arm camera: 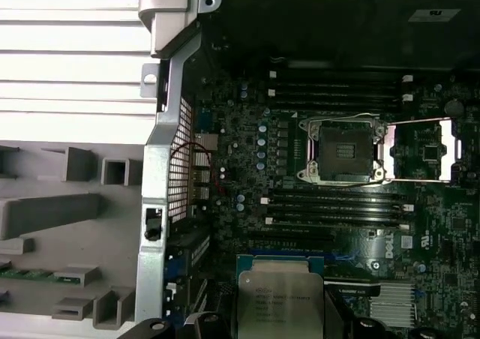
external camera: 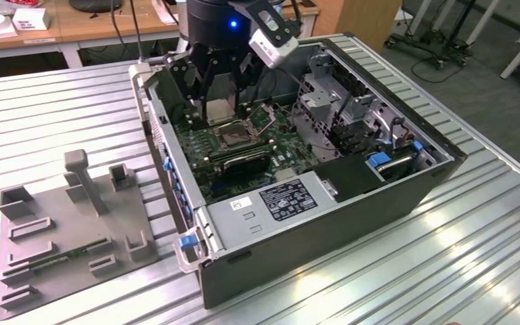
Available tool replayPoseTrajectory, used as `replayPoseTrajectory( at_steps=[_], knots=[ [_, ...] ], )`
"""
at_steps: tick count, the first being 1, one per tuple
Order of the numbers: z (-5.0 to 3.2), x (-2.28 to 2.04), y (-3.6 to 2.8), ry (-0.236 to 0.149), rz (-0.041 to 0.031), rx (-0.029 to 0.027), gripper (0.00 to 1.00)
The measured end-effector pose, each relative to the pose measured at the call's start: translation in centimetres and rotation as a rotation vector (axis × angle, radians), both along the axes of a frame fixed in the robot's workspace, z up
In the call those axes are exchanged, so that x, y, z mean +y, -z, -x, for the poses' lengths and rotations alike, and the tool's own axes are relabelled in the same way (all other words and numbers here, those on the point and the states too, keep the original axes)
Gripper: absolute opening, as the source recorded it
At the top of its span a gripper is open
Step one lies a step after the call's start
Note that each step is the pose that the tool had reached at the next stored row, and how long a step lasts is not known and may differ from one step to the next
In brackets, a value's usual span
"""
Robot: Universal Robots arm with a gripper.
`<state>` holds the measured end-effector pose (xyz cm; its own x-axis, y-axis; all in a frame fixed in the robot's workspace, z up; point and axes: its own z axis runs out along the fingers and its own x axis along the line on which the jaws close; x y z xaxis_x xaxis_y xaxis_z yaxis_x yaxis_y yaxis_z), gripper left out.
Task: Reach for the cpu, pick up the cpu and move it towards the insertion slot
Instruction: 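Pick up the cpu and move it towards the insertion slot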
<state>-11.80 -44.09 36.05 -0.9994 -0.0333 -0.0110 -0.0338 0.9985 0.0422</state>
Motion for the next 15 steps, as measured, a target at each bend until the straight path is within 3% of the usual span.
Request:
replayPoseTrajectory(
  at_steps=[5,15],
  knots=[
    [-0.59,0.0,0.03,0.0,-0.0001,0.0,0.54],
    [-0.67,0.0,0.03,0.0,0.0,0.0,0.54]
  ],
)
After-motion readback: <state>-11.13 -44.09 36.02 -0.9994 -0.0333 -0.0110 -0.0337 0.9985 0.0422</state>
